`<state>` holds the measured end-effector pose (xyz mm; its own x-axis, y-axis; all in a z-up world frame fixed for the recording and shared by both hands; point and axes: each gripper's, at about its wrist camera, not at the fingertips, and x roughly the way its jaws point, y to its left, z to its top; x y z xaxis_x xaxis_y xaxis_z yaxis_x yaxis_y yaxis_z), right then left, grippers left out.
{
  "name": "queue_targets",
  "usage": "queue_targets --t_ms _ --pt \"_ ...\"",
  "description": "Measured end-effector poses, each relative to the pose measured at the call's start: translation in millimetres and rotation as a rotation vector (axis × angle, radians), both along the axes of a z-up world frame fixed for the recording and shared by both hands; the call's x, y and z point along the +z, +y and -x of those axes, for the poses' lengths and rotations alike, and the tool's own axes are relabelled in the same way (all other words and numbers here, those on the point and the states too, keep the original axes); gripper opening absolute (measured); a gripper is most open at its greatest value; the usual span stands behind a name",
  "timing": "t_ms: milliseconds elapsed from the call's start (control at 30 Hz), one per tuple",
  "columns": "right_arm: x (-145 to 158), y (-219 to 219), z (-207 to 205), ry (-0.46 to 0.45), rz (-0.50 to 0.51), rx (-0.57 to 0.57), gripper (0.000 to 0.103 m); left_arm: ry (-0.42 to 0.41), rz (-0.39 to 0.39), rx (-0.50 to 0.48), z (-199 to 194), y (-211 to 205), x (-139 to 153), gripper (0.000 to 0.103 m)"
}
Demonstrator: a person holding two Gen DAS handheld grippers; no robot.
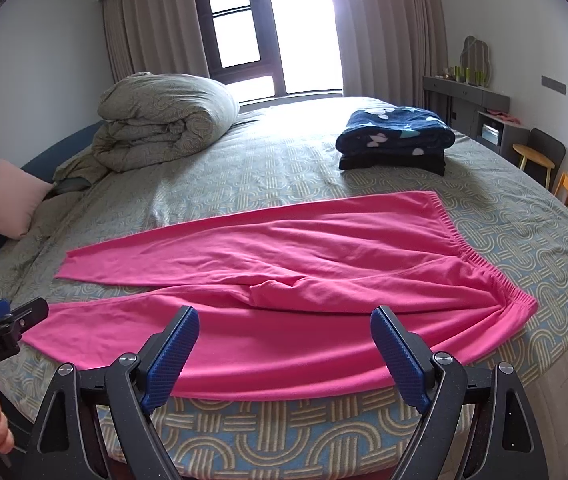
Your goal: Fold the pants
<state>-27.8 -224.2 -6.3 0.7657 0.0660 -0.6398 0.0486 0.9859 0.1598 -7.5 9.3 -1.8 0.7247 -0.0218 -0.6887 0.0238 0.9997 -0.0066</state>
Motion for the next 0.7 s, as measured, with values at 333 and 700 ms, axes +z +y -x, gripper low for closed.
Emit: queue_targets --t_ms 333,700 --pt "1.9 1.8 0.9 -0.002 -0.002 -0.006 0.083 0.019 -0.012 0.0 1.9 0.0 -0.5 0.103" --pt "-1.8 -6.4 0.3 0.017 -0.023 -0.017 0.078 0.013 -0.063 -0.001 5.4 0.1 -2.1 0.103"
